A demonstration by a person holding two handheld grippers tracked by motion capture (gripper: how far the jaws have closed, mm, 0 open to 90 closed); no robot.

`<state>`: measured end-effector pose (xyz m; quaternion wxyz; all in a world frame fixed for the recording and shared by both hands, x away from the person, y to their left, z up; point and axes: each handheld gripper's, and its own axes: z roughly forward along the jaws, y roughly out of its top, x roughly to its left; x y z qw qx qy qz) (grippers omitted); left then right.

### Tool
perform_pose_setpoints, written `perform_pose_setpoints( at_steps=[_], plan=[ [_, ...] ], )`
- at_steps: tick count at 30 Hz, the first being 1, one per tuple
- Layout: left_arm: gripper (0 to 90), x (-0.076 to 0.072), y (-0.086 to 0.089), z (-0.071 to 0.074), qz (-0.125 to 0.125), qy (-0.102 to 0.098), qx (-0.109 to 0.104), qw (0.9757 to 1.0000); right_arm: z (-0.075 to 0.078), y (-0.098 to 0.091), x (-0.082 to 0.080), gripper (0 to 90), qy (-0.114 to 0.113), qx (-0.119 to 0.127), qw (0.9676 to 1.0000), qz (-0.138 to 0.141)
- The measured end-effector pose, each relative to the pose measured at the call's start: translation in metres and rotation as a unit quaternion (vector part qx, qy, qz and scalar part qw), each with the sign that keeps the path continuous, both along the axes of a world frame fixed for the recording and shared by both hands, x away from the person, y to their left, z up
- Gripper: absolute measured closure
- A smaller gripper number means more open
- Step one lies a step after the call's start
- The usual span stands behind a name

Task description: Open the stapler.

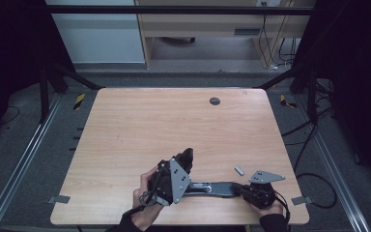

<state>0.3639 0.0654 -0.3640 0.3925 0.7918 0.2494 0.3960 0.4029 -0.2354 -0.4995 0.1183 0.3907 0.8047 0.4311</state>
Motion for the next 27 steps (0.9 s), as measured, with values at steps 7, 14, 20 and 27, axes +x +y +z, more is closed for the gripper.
perform_pose_setpoints(
  at_steps=[7, 14, 20, 27],
  plan=[
    [55.9, -0.001, 0.009, 0.001, 0.005, 0.002, -0.010, 0.9999, 0.000, 0.000, 0.000, 90.0, 0.000, 0.000, 1.0000, 0.000],
    [55.7, 0.000, 0.016, 0.001, 0.008, 0.006, -0.020, 0.9998, 0.000, 0.000, 0.000, 90.0, 0.000, -0.001, 1.0000, -0.001],
    [55.5, 0.000, 0.020, 0.001, 0.011, 0.008, -0.026, 0.9996, 0.000, 0.000, 0.000, 90.0, 0.000, -0.001, 1.0000, 0.000],
    [55.3, -0.001, 0.025, 0.001, 0.012, 0.009, -0.032, 0.9994, 0.000, 0.000, 0.000, 90.0, 0.001, 0.000, 1.0000, 0.000]
  ],
)
